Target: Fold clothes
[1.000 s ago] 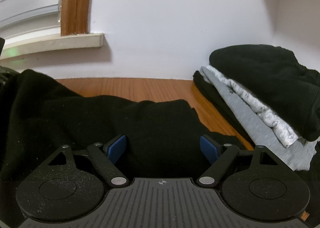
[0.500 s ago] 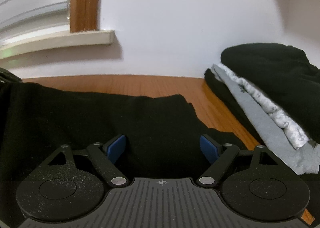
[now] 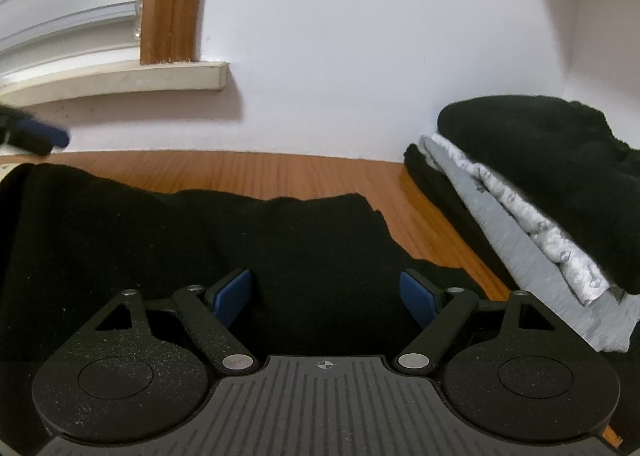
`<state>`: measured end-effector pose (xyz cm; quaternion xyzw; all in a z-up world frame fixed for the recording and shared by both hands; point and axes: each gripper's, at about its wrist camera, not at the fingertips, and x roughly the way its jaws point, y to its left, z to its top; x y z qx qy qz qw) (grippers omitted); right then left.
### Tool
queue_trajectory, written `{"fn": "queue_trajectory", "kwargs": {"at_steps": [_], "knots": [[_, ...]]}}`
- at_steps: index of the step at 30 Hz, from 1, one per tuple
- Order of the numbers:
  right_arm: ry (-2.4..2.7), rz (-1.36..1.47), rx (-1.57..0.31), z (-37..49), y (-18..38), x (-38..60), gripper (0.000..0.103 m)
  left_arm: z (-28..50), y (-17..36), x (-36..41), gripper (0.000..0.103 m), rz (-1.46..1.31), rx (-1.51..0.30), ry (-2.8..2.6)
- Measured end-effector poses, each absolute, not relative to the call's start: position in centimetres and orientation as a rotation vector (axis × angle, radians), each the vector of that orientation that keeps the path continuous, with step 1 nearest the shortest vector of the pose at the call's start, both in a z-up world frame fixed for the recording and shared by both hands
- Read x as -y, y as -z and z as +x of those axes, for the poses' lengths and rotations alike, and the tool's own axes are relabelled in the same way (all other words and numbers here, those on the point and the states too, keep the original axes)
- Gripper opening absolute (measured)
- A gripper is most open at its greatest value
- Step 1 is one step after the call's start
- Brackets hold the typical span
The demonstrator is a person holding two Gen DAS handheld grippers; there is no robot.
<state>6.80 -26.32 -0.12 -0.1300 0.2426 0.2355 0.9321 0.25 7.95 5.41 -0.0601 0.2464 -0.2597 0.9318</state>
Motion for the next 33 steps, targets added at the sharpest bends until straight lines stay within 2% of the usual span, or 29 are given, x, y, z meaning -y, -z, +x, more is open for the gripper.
{"fn": "queue_trajectory", "kwargs": {"at_steps": [4, 5, 6, 8, 14, 18, 29, 33], "knots": [[-0.484, -0.217, -0.476, 6.4, -1.0, 27.5, 0.079, 1.5, -5.9, -4.0, 0.043, -0.067, -0.572, 0.549], [-0.481, -0.196, -0.462, 6.1, -1.5, 28.1, 0.075, 1.7, -5.9, -3.1, 0.041, -0.054, -0.59, 0.555], [-0.485, -0.154, -0.449, 5.6, -2.1, 29.0, 0.053, 1.5, -5.2, -2.9, 0.037, -0.041, -0.616, 0.566], [-0.496, -0.044, -0.444, 4.6, -3.0, 31.6, 0.024, 0.9, -3.7, -3.0, 0.036, -0.01, -0.647, 0.554], [-0.511, -0.006, -0.475, 1.4, 0.0, 34.3, 0.024, -0.8, -1.0, -3.4, 0.036, 0.025, -0.602, 0.527], [-0.485, 0.044, -0.405, 0.6, 2.0, 34.4, 0.024, -0.8, -0.9, -2.0, 0.036, 0.087, -0.587, 0.498], [-0.466, -0.09, -0.408, 2.0, 0.2, 32.6, 0.026, 4.1, -1.9, -2.7, 0.037, 0.129, -0.6, 0.423], [-0.588, 0.009, -0.351, -1.1, -0.4, 32.2, 0.027, 3.2, -3.8, -3.4, 0.035, -0.009, -0.569, 0.368]]}}
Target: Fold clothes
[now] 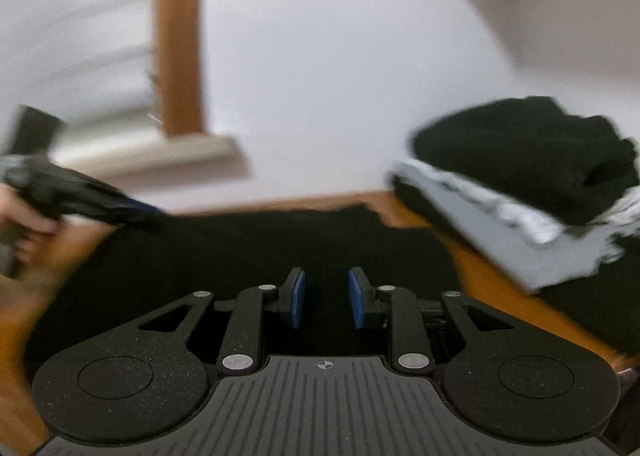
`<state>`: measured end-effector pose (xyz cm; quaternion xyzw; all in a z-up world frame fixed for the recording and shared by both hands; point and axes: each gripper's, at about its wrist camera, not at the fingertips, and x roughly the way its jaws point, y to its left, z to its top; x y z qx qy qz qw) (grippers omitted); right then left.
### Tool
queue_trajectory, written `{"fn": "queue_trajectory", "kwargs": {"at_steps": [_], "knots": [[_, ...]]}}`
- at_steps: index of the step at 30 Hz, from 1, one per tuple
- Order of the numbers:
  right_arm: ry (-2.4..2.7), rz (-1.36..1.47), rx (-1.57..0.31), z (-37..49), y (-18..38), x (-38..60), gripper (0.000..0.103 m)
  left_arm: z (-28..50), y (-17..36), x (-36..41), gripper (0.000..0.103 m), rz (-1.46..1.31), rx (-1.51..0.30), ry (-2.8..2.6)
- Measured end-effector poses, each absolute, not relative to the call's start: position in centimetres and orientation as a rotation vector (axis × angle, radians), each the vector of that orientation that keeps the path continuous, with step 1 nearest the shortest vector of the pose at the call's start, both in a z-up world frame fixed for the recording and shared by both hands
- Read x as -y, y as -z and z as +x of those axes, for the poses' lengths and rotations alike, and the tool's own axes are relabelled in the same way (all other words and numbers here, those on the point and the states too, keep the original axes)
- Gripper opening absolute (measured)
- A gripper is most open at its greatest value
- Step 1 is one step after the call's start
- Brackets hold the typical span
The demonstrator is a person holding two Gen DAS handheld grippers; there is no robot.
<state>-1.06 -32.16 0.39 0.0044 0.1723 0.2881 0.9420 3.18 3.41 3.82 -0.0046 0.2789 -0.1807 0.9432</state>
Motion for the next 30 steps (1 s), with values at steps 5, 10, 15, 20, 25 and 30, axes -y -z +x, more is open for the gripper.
{"fn": "queue_trajectory", "kwargs": {"at_steps": [5, 10, 15, 20, 25, 30], "knots": [[-0.643, 0.018, -0.367, -3.5, 1.0, 29.4, 0.029, -0.3, -4.9, -0.6, 0.035, -0.031, -0.533, 0.472], [-0.632, 0.072, -0.377, -5.0, 2.0, 27.4, 0.029, -2.4, -3.8, 2.2, 0.04, 0.063, -0.552, 0.497], [-0.666, -0.018, -0.375, -6.6, 0.8, 25.5, 0.03, -3.8, -2.4, 0.0, 0.04, 0.072, -0.572, 0.445], [-0.559, 0.005, -0.335, -6.5, -0.4, 28.0, 0.038, -5.9, -2.2, -2.2, 0.041, 0.06, -0.59, 0.406], [-0.518, 0.035, -0.376, -5.1, 1.1, 30.3, 0.045, -8.0, -2.5, -4.4, 0.041, -0.027, -0.599, 0.37], [-0.507, 0.022, -0.353, -5.6, 1.7, 30.1, 0.046, -9.2, -2.1, -5.4, 0.041, -0.206, -0.612, 0.413]]}}
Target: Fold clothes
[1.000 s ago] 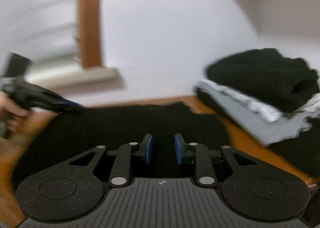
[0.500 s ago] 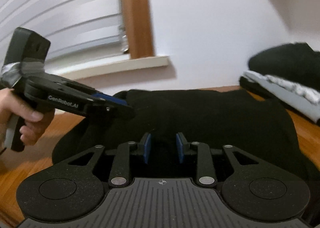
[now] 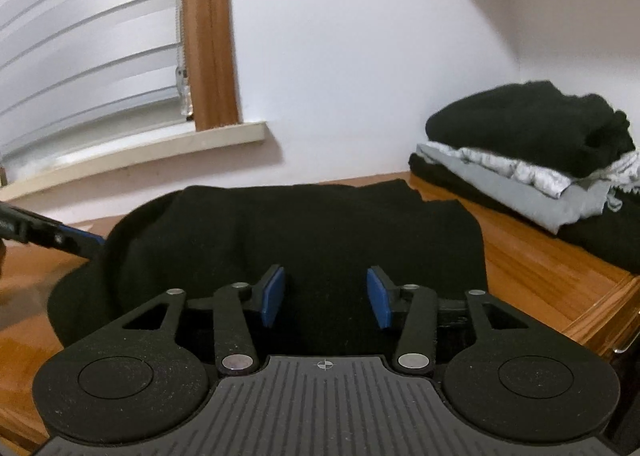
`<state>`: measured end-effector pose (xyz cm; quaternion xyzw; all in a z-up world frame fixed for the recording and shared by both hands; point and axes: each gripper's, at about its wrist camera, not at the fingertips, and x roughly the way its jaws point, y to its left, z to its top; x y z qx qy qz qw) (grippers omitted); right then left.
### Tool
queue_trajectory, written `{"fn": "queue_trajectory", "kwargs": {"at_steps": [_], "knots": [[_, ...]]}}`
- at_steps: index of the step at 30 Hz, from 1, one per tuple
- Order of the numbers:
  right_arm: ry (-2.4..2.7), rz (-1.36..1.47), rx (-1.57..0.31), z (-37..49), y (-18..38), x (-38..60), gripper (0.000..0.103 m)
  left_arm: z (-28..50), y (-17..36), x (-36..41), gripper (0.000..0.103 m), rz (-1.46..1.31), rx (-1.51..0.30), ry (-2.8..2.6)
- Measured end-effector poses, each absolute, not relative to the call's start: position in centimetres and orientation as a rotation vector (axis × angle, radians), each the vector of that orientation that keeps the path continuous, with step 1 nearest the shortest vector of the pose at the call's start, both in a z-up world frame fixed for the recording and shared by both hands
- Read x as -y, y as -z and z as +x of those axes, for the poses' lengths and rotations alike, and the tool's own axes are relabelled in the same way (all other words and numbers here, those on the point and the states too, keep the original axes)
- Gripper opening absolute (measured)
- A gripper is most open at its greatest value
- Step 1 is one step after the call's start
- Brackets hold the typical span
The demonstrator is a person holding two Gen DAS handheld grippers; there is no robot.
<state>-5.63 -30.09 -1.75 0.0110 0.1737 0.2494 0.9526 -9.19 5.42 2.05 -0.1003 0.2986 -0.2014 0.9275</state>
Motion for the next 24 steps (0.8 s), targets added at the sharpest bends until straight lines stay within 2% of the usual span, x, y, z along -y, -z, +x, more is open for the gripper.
{"fn": "queue_trajectory", "kwargs": {"at_steps": [9, 10, 11, 18, 24], "knots": [[-0.514, 0.03, -0.351, -5.8, 1.8, 30.2, 0.046, -9.8, -1.2, -3.8, 0.039, -0.295, -0.627, 0.425], [-0.513, 0.026, -0.35, -5.8, 1.8, 30.2, 0.046, -9.8, -1.0, -3.7, 0.015, -0.298, -0.625, 0.413], [-0.512, 0.017, -0.348, -5.9, 1.8, 30.1, 0.046, -9.8, -0.9, -3.7, 0.006, -0.3, -0.623, 0.401], [-0.496, -0.03, -0.358, -6.6, 1.5, 29.2, 0.046, -12.3, -1.6, -6.9, 0.0, -0.324, -0.577, 0.366], [-0.505, -0.032, -0.364, -6.7, 1.4, 29.2, 0.048, -12.3, -1.7, -8.8, 0.0, -0.402, -0.563, 0.34]]}}
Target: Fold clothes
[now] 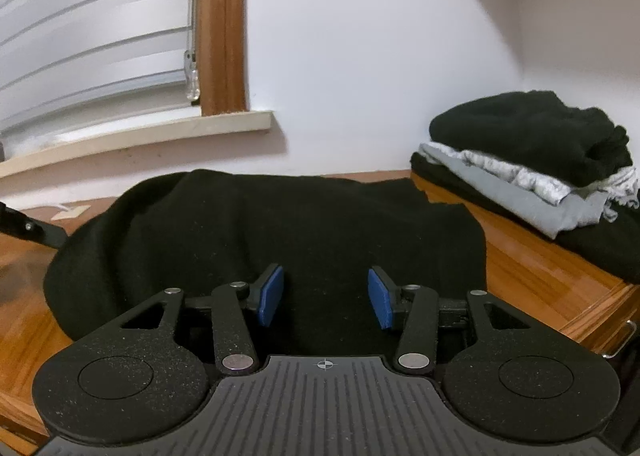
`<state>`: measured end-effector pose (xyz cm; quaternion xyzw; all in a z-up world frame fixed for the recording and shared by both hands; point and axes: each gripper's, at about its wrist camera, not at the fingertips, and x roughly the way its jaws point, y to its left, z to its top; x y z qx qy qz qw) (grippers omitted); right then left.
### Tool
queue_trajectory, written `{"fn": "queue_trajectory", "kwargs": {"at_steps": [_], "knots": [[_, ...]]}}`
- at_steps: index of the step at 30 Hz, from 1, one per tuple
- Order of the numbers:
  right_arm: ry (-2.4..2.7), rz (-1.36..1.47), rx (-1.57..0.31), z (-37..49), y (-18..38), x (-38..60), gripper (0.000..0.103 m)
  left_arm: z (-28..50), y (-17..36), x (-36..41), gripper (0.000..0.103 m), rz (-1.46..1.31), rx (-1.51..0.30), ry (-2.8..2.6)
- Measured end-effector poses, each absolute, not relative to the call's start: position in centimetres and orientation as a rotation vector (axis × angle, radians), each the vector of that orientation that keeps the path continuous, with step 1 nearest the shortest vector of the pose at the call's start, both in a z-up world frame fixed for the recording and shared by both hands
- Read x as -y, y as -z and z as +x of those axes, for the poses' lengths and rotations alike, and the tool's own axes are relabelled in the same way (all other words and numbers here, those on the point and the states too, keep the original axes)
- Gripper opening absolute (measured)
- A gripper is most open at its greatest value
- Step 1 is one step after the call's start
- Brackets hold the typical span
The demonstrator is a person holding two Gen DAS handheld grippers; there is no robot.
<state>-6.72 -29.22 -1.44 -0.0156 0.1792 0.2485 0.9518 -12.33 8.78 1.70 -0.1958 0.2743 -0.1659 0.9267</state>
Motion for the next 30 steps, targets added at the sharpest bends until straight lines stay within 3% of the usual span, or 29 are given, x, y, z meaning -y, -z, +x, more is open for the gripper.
{"fn": "queue_trajectory", "kwargs": {"at_steps": [2, 4, 5, 11, 12, 13, 14, 17, 27, 30], "knots": [[-0.508, -0.031, -0.364, -6.7, 1.5, 29.3, 0.048, -11.4, -2.4, -8.5, 0.009, -0.404, -0.55, 0.323], [-0.505, -0.035, -0.358, -6.9, 1.6, 29.2, 0.048, -9.9, -3.0, -7.8, 0.035, -0.383, -0.544, 0.304], [-0.504, -0.035, -0.355, -6.9, 1.6, 29.2, 0.048, -9.1, -3.2, -7.3, 0.037, -0.369, -0.544, 0.294], [-0.519, -0.024, -0.353, -6.8, 1.8, 29.5, 0.048, -4.2, -2.5, -5.6, 0.037, -0.364, -0.603, 0.257], [-0.521, -0.025, -0.352, -6.7, 1.8, 29.5, 0.048, -4.1, -2.3, -5.6, 0.028, -0.375, -0.602, 0.266], [-0.521, -0.026, -0.351, -6.8, 1.8, 29.5, 0.048, -4.1, -2.1, -5.8, 0.004, -0.391, -0.595, 0.269], [-0.521, -0.027, -0.35, -6.8, 1.9, 29.5, 0.048, -4.1, -1.9, -6.1, 0.003, -0.408, -0.586, 0.269], [-0.519, -0.037, -0.356, -6.7, 1.8, 29.4, 0.048, -5.9, -2.2, -8.1, 0.002, -0.494, -0.502, 0.232], [-0.531, -0.024, -0.345, -6.7, 2.1, 29.4, 0.048, -6.6, -0.5, -10.3, 0.003, -0.639, -0.529, 0.256], [-0.532, -0.024, -0.347, -6.7, 2.0, 29.4, 0.049, -5.1, -1.1, -10.7, 0.013, -0.669, -0.523, 0.239]]}}
